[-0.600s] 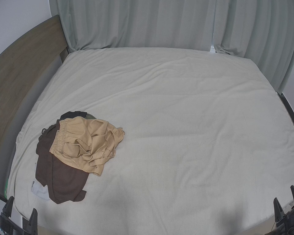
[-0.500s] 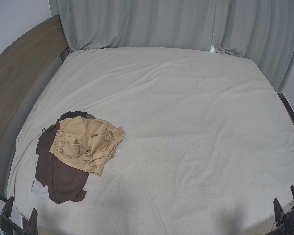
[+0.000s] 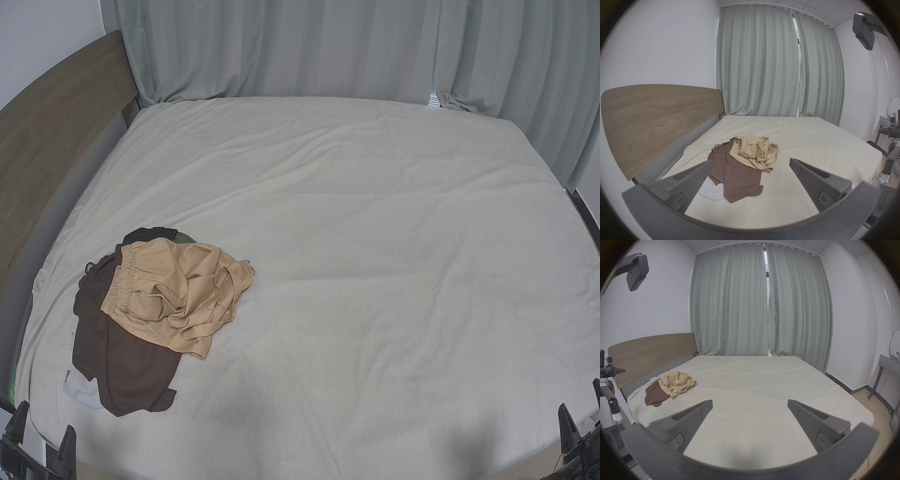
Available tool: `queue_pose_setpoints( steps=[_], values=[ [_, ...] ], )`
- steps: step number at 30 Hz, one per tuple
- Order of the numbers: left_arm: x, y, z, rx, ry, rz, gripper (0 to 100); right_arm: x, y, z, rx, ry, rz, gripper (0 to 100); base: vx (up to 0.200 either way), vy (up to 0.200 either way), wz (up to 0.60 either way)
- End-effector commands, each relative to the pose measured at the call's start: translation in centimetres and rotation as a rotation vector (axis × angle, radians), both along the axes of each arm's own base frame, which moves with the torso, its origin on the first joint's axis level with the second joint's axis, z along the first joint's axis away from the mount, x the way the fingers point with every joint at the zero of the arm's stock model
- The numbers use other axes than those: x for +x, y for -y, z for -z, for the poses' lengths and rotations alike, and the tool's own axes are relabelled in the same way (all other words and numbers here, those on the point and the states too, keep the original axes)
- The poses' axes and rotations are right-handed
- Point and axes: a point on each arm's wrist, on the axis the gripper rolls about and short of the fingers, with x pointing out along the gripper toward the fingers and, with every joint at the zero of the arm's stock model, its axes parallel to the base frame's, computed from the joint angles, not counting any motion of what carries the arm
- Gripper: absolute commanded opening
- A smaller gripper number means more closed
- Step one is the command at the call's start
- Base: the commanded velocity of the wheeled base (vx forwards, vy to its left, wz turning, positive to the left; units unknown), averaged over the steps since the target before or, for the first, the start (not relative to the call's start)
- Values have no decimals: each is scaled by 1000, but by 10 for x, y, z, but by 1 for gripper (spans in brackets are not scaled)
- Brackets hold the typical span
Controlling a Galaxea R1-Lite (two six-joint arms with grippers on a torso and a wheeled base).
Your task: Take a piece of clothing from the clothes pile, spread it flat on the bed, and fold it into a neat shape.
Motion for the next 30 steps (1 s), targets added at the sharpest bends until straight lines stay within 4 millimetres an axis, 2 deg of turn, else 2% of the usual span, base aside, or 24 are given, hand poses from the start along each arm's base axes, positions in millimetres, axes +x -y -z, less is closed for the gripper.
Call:
queue_pose_setpoints(
  steps=[1, 7, 9, 10, 11, 12, 17, 30],
  values=[
    [0, 0, 5, -1, -4, -1, 100, 0, 0, 5, 0, 0, 1, 100, 0, 0, 0],
    [0, 0, 4, -1, 3, -1, 100, 0, 0, 5, 2, 0, -1, 100, 0, 0, 0],
    [-3, 0, -9, -4, 75, -2, 100, 0, 0, 5, 2, 0, -1, 100, 0, 0, 0],
    [-6, 0, -22, -3, 121, -5, 100, 0, 0, 5, 2, 0, 1, 100, 0, 0, 0],
    [-6, 0, -22, -3, 121, -5, 100, 0, 0, 5, 2, 0, 1, 100, 0, 0, 0],
    [-8, 0, -42, -3, 144, -3, 100, 0, 0, 5, -1, 0, -1, 100, 0, 0, 0],
    [-3, 0, -43, 2, 98, 16, 100, 0, 0, 5, 0, 0, -1, 100, 0, 0, 0],
    [8, -1, -71, -49, 52, 96, 100, 0, 0, 5, -1, 0, -1, 100, 0, 0, 0]
  ],
)
